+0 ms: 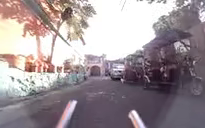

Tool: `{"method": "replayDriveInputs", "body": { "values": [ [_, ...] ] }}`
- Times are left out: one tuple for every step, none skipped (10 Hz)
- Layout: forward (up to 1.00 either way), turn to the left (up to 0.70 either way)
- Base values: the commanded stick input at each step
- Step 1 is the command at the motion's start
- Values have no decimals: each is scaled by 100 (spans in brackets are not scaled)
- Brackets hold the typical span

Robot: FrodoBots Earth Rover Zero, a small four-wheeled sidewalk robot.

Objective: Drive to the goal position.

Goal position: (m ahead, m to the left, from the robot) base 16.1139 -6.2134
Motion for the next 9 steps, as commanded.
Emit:
{"method": "replayDriveInputs", "body": {
  "values": [
    [85, 0],
    [85, 0],
    [85, 0],
    [85, 0],
    [85, 0],
    [85, 0],
    [85, 0],
    [85, 0],
    [85, -10]
  ]
}}
